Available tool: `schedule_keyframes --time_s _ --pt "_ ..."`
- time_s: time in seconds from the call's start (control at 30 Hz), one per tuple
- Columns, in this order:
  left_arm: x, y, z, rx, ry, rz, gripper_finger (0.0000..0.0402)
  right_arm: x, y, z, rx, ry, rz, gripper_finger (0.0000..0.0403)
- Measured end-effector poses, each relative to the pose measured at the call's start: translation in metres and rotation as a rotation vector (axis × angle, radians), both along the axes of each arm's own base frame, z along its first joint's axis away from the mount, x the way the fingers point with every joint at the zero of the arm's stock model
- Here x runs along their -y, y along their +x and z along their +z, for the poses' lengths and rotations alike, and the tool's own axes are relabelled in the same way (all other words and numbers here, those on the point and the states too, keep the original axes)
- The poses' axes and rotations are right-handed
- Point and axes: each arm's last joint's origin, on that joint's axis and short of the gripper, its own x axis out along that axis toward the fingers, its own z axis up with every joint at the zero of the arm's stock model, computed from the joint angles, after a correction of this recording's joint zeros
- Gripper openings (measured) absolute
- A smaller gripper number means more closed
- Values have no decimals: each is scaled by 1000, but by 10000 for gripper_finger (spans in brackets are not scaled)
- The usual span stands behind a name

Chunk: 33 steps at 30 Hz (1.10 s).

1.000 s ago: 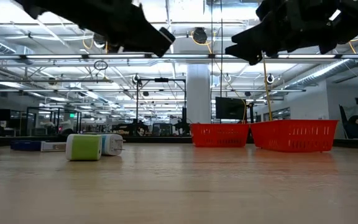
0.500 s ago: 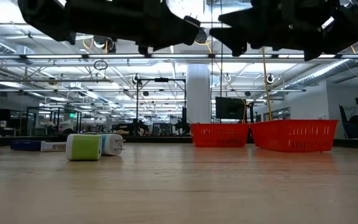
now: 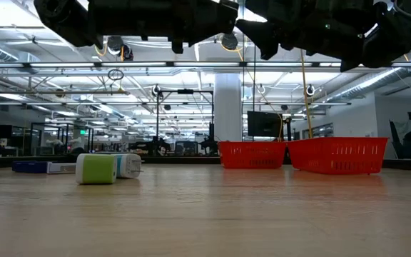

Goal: Pick & Place Office items
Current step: Put the bottom black charger adapter into the bottom red bin

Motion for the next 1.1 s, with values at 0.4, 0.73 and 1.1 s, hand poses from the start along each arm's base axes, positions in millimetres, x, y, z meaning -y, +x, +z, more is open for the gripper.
schedule_keyframes --time_s 0.4,0.73,1.1 --pt "-2 0 -1 -9 -7 -4 145 -10 22 9 39 -64 25 254" --pt "2 0 -1 -11 -9 -15 145 -10 35 5 14 -62 27 250" --pt "2 0 -4 -40 -10 -11 145 -7 36 0 -37 -69 17 143"
